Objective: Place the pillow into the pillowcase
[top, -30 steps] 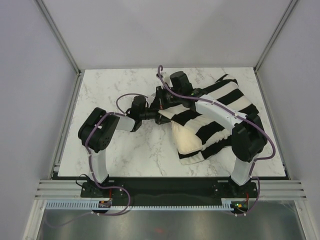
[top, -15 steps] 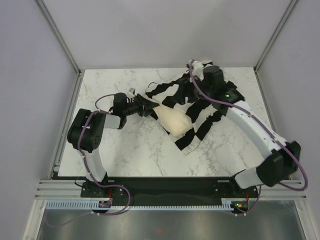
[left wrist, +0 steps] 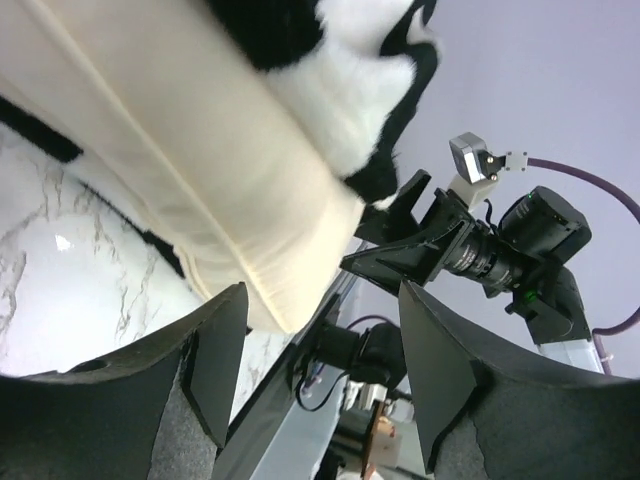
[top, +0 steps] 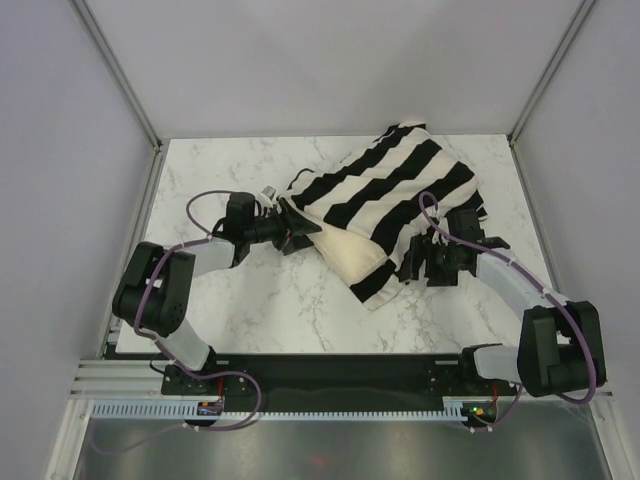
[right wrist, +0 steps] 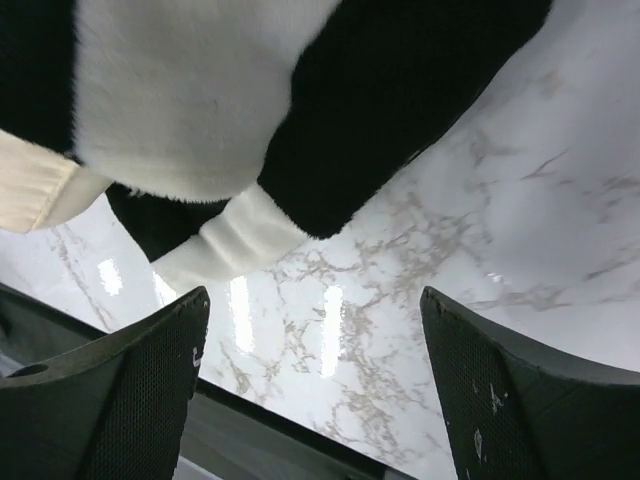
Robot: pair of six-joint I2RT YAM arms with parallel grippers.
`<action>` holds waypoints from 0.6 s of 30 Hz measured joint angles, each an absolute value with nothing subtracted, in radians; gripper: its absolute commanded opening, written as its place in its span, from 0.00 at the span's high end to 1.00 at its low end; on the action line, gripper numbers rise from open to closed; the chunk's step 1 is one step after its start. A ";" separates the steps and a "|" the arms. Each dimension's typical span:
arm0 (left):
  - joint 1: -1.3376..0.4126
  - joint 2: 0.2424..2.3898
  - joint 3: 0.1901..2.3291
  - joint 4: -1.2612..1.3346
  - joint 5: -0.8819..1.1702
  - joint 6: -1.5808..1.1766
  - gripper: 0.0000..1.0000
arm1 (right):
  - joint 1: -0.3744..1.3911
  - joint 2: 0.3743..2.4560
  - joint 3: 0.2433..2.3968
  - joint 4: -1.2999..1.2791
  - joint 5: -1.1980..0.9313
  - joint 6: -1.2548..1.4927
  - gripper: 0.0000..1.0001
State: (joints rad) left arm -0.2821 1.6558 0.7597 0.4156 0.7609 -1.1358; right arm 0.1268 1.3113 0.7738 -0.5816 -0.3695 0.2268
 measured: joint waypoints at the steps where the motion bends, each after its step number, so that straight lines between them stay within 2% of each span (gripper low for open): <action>1: -0.297 1.654 0.755 0.403 0.757 -1.126 0.30 | 0.127 1.299 0.730 -0.567 -0.387 0.256 0.10; 5: -0.375 1.664 0.739 0.336 0.729 -1.105 0.30 | 0.129 1.265 0.614 -0.425 -0.438 0.358 0.13; 10: -0.488 1.733 0.768 0.299 0.688 -1.101 0.30 | 0.139 1.319 0.521 -0.149 -0.463 0.485 0.19; 12: -0.515 1.777 0.803 0.287 0.677 -1.101 0.34 | 0.162 1.338 0.498 -0.029 -0.464 0.517 0.39; 13: -0.522 1.800 0.823 0.281 0.670 -1.101 0.36 | 0.177 1.360 0.491 0.023 -0.458 0.527 0.52; 14: -0.526 1.817 0.842 0.278 0.666 -1.102 0.47 | 0.193 1.390 0.489 0.062 -0.456 0.532 0.89; 15: -0.529 1.832 0.858 0.278 0.664 -1.104 0.57 | 0.206 1.421 0.488 0.095 -0.456 0.537 1.00; 18: -0.530 1.859 0.895 0.297 0.664 -1.124 0.82 | 0.242 1.481 0.489 0.168 -0.461 0.575 1.00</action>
State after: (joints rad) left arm -0.5301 1.8591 0.8948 0.2974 0.6636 -1.1240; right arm 0.2417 1.4807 0.4889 0.1677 -0.4610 0.5747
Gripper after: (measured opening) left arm 0.296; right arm 0.017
